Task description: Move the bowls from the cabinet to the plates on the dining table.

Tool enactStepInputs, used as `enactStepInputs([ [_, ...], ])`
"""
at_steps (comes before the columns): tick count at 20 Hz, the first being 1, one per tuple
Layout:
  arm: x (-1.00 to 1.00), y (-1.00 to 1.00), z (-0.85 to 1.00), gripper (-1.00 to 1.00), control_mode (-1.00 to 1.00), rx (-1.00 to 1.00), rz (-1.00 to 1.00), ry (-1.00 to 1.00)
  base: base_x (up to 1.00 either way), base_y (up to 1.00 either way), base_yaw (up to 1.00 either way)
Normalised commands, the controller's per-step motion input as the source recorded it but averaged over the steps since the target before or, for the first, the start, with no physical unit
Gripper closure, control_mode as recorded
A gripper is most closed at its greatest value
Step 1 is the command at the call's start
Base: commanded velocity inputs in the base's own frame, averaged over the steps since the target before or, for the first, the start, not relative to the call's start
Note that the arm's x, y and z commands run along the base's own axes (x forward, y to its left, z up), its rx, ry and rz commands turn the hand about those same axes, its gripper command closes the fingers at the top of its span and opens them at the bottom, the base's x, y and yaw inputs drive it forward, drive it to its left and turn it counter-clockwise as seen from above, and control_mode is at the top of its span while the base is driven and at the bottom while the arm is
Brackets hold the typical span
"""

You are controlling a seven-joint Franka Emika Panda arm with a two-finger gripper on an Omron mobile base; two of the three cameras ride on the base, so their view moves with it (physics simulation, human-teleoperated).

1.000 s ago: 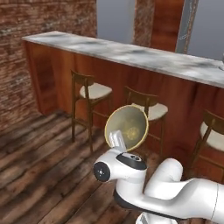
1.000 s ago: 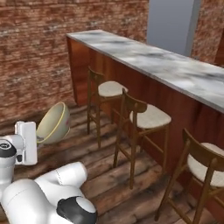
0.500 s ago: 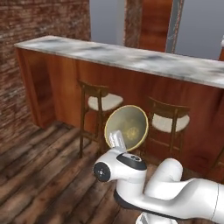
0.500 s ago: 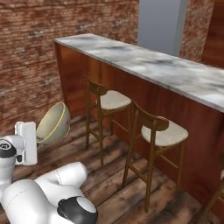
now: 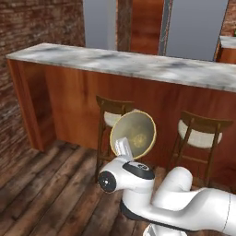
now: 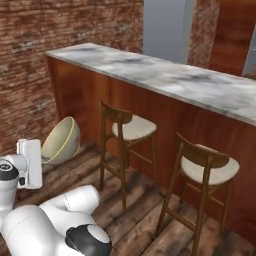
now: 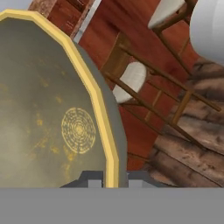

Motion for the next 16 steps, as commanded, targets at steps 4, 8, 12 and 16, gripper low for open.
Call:
enactStepInputs([
  [4, 0.0, 0.0, 0.0, 1.0, 1.0, 0.0, 0.0, 0.0, 0.29, 0.71, -0.3],
  [8, 0.0, 0.0, 0.0, 1.0, 1.0, 0.0, 0.0, 0.0, 0.05, 0.34, -0.34],
  [12, 0.0, 0.0, 0.0, 1.0, 1.0, 0.0, 0.0, 0.0, 0.0, 0.04, -0.44],
  [16, 0.0, 0.0, 0.0, 1.0, 1.0, 0.0, 0.0, 0.0, 0.0, 0.08, -0.47],
])
